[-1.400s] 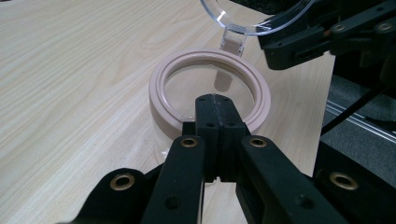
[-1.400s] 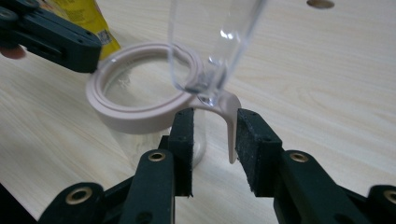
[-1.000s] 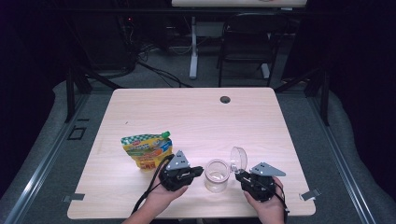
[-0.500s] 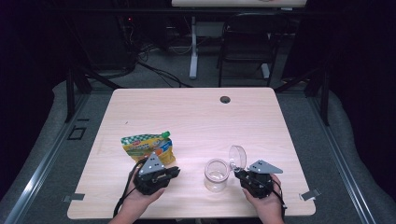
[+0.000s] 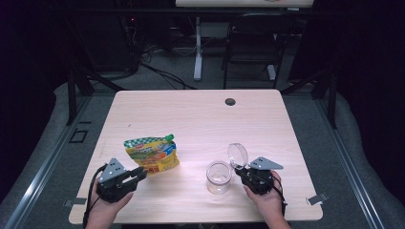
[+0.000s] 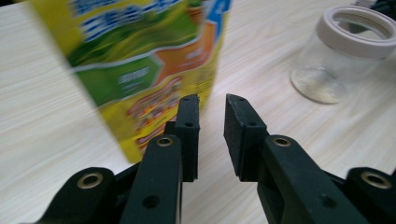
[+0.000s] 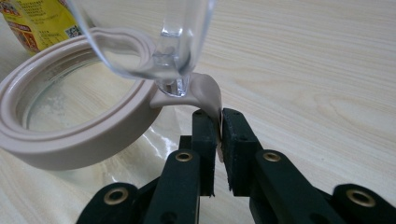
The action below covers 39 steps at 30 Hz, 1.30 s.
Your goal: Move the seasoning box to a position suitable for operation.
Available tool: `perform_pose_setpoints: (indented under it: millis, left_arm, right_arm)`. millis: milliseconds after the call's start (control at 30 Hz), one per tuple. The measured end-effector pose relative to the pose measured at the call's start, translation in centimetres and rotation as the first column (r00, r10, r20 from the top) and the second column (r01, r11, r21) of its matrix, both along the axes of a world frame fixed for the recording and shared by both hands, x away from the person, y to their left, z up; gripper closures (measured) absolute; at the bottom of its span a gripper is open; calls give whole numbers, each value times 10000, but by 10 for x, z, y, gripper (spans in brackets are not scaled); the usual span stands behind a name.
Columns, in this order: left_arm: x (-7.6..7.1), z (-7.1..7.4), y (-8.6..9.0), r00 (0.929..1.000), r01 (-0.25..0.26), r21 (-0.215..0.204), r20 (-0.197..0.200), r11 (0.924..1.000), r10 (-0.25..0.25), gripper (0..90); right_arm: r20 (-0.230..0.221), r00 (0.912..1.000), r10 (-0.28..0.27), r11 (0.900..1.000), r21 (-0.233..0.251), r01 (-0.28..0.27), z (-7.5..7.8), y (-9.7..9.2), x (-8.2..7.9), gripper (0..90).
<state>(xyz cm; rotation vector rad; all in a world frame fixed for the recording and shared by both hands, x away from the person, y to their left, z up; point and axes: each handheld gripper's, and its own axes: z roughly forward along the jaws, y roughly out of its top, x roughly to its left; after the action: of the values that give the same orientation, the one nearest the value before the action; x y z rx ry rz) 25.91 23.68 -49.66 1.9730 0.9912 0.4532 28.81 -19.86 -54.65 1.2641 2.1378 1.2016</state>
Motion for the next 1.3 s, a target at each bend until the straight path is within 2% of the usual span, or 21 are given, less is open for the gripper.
perform_pose_setpoints:
  millis: [33, 133, 333, 367, 467, 600, 767, 967, 1000, 1100, 1133, 1300]
  left_arm:
    - [0, -1, 3, 9999, -163, -61, -38, 9998, 162, 735]
    - [-2, -5, 11, 9989, -445, -89, -131, 9990, 443, 699]
    - [-2, -12, 21, 9963, -815, -276, -310, 9963, 806, 636]
    - [-2, -15, 24, 9953, -935, -316, -288, 9951, 926, 602]
    - [1, -20, 29, 9933, -1119, -332, -324, 9932, 1108, 557]
    - [4, -24, 33, 9919, -1216, -349, -419, 9920, 1201, 544]
    - [12, -31, 35, 9932, -1144, -260, -265, 9931, 1137, 511]
    - [21, -37, 35, 9942, -999, -447, -433, 9940, 980, 511]
    - [21, -37, 35, 9946, -967, -433, -432, 9944, 948, 511]
    - [23, -36, 36, 9958, -827, -627, -440, 9946, 800, 511]
    - [26, -36, 36, 9978, -597, -797, -344, 9950, 571, 511]
    - [33, -35, 36, 9988, -348, -1017, -368, 9942, 312, 511]
  right_arm:
    - [28, 10000, 2, 9999, 115, -3, 0, 1, 1, 838]
    - [-53, 10000, 73, 10000, 22, -73, 0, 3, 6, 838]
    - [-35, 9999, 162, 9999, 56, -162, 0, 6, 13, 839]
    - [-17, 9999, 154, 9999, 44, -154, 0, 8, 15, 839]
    - [26, 9999, 155, 9999, 17, -155, 0, 11, 18, 839]
    - [133, 9997, 201, 9998, -66, -200, 0, 13, 21, 839]
    - [145, 9996, 222, 9998, -8, -221, -1, 14, 24, 835]
    - [128, 9996, 269, 9996, 26, -269, 0, 12, 22, 829]
    - [142, 9996, 228, 9997, 97, -230, 0, 10, 22, 792]
    - [196, 9997, 154, 9997, 190, -158, 1, 5, 19, 760]
    - [192, 9997, 174, 9996, 235, -178, 1, 4, 17, 757]
    - [147, 9999, -3, 9993, 368, -3, 1, -3, 13, 737]
